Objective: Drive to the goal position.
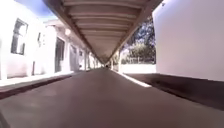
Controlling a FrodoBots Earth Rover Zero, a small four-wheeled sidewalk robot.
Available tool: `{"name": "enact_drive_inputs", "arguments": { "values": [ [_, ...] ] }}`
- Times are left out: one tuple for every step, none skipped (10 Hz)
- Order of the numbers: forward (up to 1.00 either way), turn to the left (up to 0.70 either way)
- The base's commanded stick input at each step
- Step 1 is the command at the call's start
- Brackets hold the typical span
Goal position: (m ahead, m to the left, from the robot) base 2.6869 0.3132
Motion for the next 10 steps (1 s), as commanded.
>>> {"name": "enact_drive_inputs", "arguments": {
  "values": [
    [0.50,0.00],
    [0.50,0.00],
    [0.50,0.00],
    [0.50,0.00],
    [0.50,0.00],
    [0.50,0.00],
    [0.50,0.00],
    [0.50,0.00],
    [0.50,0.18],
    [0.50,0.37]
  ]
}}
